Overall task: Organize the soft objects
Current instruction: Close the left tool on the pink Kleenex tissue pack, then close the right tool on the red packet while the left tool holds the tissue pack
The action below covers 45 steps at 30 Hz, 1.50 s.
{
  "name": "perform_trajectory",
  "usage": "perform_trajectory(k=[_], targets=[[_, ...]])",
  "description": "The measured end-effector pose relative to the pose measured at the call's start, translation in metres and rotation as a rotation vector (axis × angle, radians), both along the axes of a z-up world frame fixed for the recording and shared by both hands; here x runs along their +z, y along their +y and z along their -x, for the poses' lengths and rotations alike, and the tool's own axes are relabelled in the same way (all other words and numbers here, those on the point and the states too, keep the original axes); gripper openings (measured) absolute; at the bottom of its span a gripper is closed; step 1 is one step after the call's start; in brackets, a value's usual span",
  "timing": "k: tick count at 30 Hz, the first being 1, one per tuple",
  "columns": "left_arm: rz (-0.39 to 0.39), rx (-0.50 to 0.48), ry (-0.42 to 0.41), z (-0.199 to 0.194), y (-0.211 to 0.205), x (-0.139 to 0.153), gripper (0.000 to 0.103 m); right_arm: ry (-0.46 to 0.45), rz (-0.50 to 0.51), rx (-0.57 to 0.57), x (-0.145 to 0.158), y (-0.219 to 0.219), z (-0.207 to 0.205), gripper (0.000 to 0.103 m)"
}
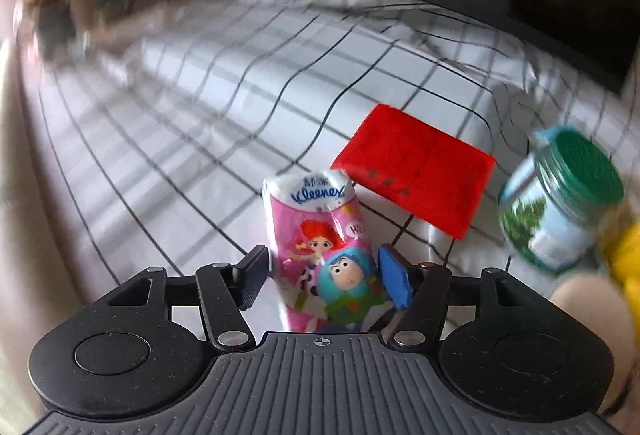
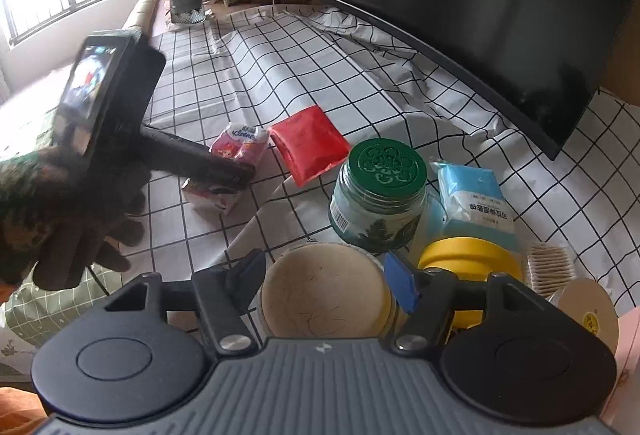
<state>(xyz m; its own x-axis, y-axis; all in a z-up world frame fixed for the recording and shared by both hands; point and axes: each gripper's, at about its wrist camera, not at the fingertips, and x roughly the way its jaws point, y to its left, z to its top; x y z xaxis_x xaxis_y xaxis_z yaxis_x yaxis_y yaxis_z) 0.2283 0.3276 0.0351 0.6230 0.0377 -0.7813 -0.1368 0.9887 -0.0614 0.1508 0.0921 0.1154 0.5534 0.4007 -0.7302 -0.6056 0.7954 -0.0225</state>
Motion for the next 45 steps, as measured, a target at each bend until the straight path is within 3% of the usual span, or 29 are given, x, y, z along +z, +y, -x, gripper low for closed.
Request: perform_trajectory(k=[4, 7, 12, 17, 22, 25, 26, 28, 31, 36, 44, 45], targets=[[-0.005, 0.018, -0.017, -0.011, 0.008, -0.004, 0.065, -0.008, 0.021, 0.016, 0.001, 0.009, -0.002, 0.068], [0.061, 0.016, -0.02, -0.015, 0.019, -0.002, 0.061, -0.043, 0.049, 0.04, 0.01, 0.022, -0.01, 0.068], [0.199, -0.026, -0.038, 0.004, 0.043, 0.007, 0.057, -0.057, 0.089, 0.118, 0.032, 0.071, -0.055, 0.086], [0.228, -0.034, -0.108, 0.024, 0.065, 0.025, 0.056, 0.156, 0.156, 0.089, 0.01, 0.128, -0.129, 0.086], [0.28, -0.003, -0.162, 0.039, 0.093, 0.039, 0.056, 0.228, 0.301, -0.008, -0.029, 0.157, -0.168, 0.086], [0.296, 0.012, -0.183, 0.045, 0.108, 0.042, 0.056, 0.408, 0.226, -0.009, -0.035, 0.155, -0.173, 0.088], [0.303, 0.02, -0.188, 0.047, 0.113, 0.043, 0.056, 0.425, 0.194, 0.002, -0.032, 0.154, -0.172, 0.088], [0.317, 0.04, -0.196, 0.049, 0.123, 0.042, 0.056, 0.403, 0.148, 0.055, -0.02, 0.156, -0.166, 0.088], [0.333, 0.063, -0.192, 0.051, 0.134, 0.04, 0.056, 0.282, 0.195, 0.09, -0.01, 0.165, -0.153, 0.088], [0.347, 0.054, -0.188, 0.055, 0.14, 0.037, 0.056, 0.198, 0.285, 0.26, -0.021, 0.185, -0.13, 0.088], [0.375, 0.042, -0.171, 0.058, 0.138, 0.028, 0.056, 0.271, 0.297, 0.235, -0.055, 0.201, -0.154, 0.088], [0.374, 0.045, -0.164, 0.057, 0.137, 0.027, 0.056, 0.276, 0.3, 0.232, -0.056, 0.202, -0.152, 0.084]])
